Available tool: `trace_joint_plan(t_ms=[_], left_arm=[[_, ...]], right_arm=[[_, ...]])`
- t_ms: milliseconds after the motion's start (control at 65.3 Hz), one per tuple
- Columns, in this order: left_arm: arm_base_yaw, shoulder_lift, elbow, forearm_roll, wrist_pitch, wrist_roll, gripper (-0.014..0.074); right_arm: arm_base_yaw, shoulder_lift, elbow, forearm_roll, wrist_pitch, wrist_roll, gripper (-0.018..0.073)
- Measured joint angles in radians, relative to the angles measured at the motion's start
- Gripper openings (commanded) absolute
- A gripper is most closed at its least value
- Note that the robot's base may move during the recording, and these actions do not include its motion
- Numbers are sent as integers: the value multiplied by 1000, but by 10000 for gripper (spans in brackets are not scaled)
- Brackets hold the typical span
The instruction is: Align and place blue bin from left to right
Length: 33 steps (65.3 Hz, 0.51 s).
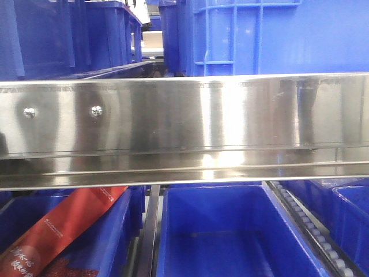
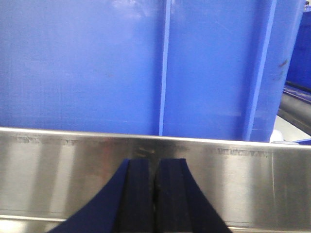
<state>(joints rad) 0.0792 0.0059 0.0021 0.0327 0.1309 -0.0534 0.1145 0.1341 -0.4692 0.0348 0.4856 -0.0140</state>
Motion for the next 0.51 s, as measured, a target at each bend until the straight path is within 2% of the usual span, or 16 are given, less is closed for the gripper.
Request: trace_joint_plan(t_ms=[506], left_arm=[[0, 0, 0, 0, 0, 0, -15]], right_arm=[[0, 0, 0, -6, -38, 0, -79]])
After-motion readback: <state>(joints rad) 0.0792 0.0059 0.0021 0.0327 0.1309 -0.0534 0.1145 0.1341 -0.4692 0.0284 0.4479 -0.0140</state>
